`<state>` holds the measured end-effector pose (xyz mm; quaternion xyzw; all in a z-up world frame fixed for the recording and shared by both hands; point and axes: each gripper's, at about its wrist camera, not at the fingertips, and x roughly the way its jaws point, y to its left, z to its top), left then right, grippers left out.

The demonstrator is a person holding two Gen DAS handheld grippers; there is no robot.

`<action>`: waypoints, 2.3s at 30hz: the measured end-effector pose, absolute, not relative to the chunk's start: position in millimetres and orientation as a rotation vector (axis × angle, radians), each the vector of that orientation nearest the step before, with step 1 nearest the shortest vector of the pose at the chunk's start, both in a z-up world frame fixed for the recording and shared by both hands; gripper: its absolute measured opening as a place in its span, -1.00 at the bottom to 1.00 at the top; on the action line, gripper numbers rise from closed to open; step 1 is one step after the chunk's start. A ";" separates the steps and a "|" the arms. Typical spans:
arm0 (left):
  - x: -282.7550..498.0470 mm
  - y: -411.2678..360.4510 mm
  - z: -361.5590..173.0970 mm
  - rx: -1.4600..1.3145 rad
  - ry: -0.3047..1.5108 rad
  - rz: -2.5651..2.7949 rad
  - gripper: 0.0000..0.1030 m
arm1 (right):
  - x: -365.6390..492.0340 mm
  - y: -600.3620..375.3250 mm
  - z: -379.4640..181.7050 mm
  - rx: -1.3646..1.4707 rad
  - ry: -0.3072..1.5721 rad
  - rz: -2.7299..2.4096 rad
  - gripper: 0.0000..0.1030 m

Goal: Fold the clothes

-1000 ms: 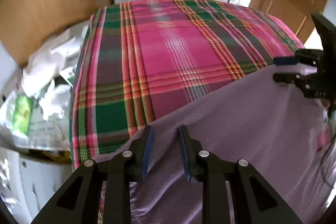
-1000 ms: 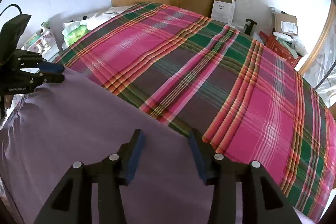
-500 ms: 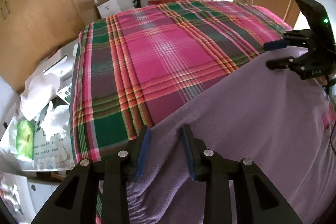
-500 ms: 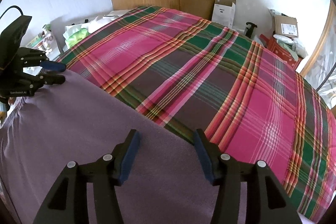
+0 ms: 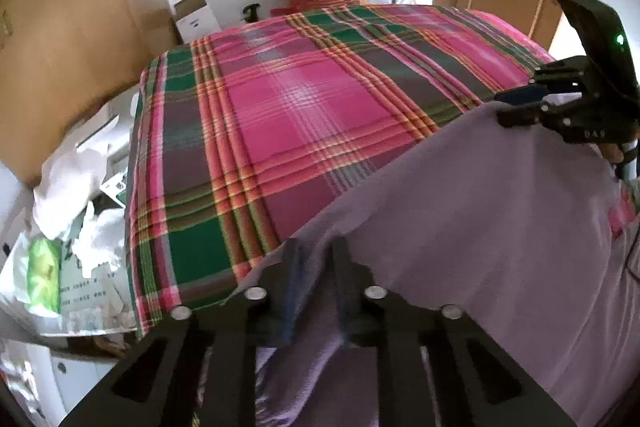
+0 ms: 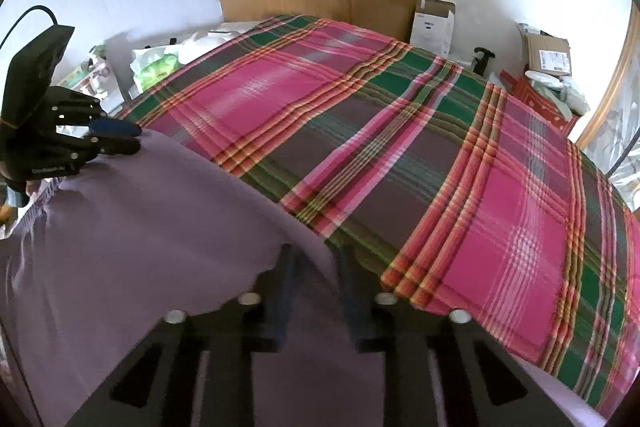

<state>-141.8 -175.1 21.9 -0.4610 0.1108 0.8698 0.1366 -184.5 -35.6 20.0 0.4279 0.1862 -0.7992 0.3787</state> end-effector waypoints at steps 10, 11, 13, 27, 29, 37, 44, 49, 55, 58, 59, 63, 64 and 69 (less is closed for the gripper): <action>-135.3 -170.5 28.7 -1.307 0.311 2.563 -0.94 | -162.9 -30.6 35.0 1.010 0.520 -2.117 -0.91; -134.3 -170.2 30.2 -1.302 0.312 2.568 -0.94 | -160.4 -29.5 38.3 0.998 0.517 -2.126 -0.91; -131.9 -169.6 35.1 -1.286 0.315 2.576 -0.94 | -155.4 -27.9 44.4 0.975 0.514 -2.142 -0.91; -87.1 -170.9 78.9 -1.155 0.318 2.674 -0.95 | -94.7 -20.9 85.7 0.853 0.541 -2.213 -0.92; -77.6 -171.6 84.4 -1.136 0.306 2.680 -0.95 | -82.8 -20.2 89.4 0.839 0.554 -2.216 -0.92; -73.3 -191.3 83.7 -1.195 0.098 2.677 -0.91 | -56.9 -18.0 82.7 0.842 0.606 -2.219 -0.92; -96.1 -217.9 75.6 -1.285 -0.119 2.692 -0.72 | -61.6 -20.1 65.6 0.900 0.612 -2.197 -0.92; -108.8 -218.8 67.0 -1.289 -0.057 2.651 -0.31 | -70.0 -21.5 54.2 0.959 0.580 -2.163 -0.92; -123.3 -220.9 48.8 -1.330 0.023 2.577 -0.29 | -75.3 -19.0 42.6 1.008 0.547 -2.133 -0.92; -125.4 -215.5 37.7 -1.361 0.125 2.518 -0.29 | -77.5 -18.9 39.9 1.023 0.538 -2.118 -0.91; -125.8 -213.4 34.4 -1.370 0.156 2.504 -0.29 | -78.4 -19.6 39.3 1.028 0.536 -2.111 -0.91; -128.9 -212.3 26.4 -1.388 0.167 2.482 -0.29 | -81.5 -27.3 38.4 1.014 0.547 -2.089 -0.86; -129.7 -213.4 25.4 -1.386 0.150 2.480 -0.29 | -82.6 -30.2 38.3 1.011 0.549 -2.084 -0.86; -124.3 -211.0 24.6 -1.375 0.177 2.462 -0.29 | -88.3 -50.7 36.6 0.988 0.576 -2.042 -0.69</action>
